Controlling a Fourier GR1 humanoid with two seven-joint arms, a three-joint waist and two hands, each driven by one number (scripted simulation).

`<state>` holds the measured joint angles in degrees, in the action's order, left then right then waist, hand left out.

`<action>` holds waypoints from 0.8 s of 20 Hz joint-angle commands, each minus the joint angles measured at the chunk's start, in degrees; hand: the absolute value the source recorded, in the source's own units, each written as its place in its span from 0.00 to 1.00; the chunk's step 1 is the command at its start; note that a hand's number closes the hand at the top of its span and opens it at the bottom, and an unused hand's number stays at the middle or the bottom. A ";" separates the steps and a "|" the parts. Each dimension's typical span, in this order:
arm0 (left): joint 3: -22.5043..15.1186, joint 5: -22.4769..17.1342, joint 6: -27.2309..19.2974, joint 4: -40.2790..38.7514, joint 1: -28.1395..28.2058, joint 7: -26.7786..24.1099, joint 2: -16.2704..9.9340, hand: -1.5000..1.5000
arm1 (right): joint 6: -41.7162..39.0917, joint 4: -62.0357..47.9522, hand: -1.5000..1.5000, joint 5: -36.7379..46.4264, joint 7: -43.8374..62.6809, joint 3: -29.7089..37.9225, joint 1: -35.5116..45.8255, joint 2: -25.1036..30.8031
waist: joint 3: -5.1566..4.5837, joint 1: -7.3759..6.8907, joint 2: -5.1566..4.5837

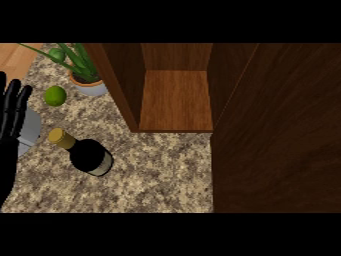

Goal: Pick up the wine, place it into the cabinet and close the cabinet

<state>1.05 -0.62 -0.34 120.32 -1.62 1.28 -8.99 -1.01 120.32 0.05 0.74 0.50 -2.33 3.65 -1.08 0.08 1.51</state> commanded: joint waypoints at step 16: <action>-0.13 3.36 -28.26 -11.93 -16.69 12.05 8.95 0.00 | -9.20 14.45 0.00 -13.00 13.18 -3.05 -8.80 3.96 | 1.09 0.35 -1.47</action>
<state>2.83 1.64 -24.23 110.67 -13.74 10.96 -0.68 -9.83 131.78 -10.56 10.30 -3.35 -10.87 7.12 -0.02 0.68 0.06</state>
